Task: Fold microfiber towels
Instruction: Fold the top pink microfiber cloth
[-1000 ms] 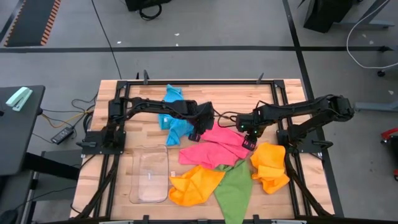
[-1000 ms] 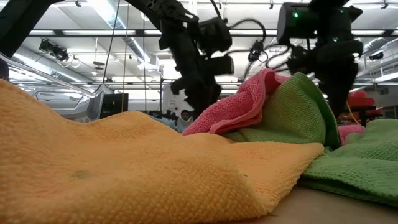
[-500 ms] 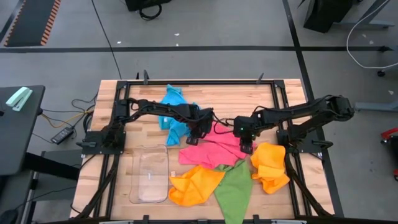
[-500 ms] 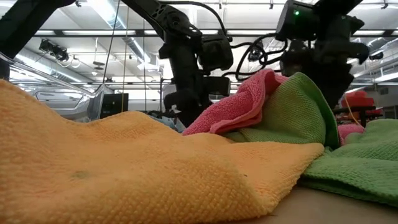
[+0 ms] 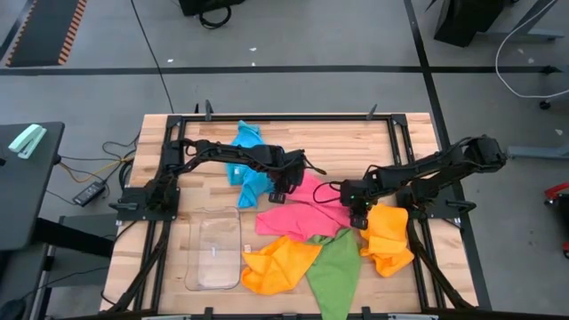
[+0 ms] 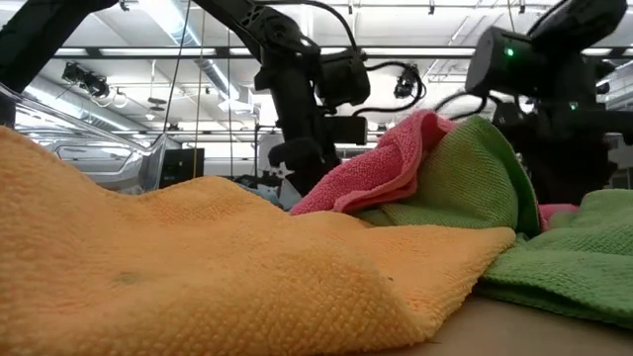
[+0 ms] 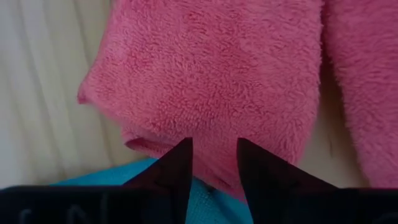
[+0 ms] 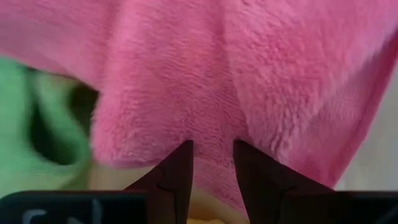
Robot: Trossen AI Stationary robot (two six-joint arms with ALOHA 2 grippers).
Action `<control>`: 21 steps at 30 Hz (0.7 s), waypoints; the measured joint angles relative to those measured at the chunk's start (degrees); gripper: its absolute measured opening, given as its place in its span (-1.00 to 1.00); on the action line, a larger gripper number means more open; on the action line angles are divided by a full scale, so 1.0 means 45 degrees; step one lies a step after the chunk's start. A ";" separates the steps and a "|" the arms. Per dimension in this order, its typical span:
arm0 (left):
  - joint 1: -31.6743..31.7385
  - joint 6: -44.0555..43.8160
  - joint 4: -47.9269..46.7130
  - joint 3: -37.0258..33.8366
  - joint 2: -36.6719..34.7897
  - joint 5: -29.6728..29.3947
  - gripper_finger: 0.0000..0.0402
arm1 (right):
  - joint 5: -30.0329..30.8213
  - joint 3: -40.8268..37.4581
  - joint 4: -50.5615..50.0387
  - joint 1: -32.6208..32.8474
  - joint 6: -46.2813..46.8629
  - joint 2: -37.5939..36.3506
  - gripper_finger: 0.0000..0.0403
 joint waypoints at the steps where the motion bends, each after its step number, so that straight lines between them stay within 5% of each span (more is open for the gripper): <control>1: 0.0005 0.0063 -0.0005 0.0105 -0.0023 0.0003 -0.35 | 0.0048 -0.0116 0.0114 -0.0109 0.0238 -0.0024 -0.38; 5: 0.0005 0.0124 -0.0158 0.0559 -0.0304 -0.0075 -0.37 | 0.0639 -0.0353 0.0125 -0.0663 0.0763 -0.0049 -0.39; 16: 0.0005 0.0154 -0.0198 0.0837 -0.1714 -0.0139 -0.39 | 0.5397 -0.0256 0.0011 -0.3851 0.0390 -0.0006 -0.38; 21: 0.0005 0.0149 -0.0595 0.0833 -0.1803 -0.0141 -0.43 | 0.5552 0.0846 -0.0949 -0.4691 -0.0619 0.0040 -0.38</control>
